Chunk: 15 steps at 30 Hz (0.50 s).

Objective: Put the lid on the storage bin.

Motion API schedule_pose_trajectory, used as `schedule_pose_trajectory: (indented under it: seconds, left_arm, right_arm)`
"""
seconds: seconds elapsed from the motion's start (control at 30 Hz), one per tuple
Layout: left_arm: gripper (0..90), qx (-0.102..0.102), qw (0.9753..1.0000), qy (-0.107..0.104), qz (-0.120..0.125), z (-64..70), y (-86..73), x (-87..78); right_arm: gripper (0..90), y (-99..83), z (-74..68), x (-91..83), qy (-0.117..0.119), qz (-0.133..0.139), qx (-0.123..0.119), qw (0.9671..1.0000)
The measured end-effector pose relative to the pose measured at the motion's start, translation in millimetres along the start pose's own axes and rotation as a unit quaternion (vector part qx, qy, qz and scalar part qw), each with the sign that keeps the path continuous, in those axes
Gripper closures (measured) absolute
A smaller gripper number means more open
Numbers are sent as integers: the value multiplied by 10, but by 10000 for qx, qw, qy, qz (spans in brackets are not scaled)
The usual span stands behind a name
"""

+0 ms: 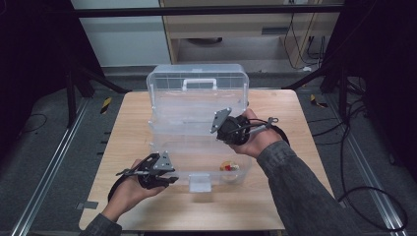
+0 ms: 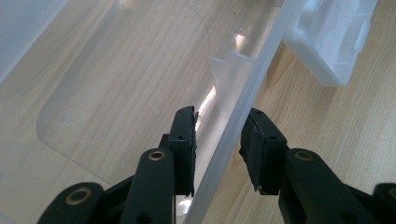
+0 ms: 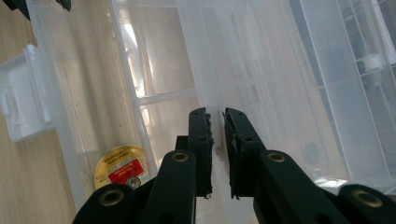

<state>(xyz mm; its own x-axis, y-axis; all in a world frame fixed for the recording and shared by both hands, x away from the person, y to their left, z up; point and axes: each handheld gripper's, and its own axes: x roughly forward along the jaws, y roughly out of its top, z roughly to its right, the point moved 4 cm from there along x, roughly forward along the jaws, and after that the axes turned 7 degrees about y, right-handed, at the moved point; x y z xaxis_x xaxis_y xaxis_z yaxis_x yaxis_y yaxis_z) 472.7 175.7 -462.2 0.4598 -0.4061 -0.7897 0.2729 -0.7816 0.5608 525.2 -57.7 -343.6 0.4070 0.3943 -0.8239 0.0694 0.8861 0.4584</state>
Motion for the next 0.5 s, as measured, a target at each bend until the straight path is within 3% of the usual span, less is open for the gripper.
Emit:
schedule_pose_trajectory:
  seconds: [0.5]
  left_arm:
    - [635,57,9999,146,68,32,11,-12]
  right_arm:
    - [811,-31,-84,8,17,116,84,9999]
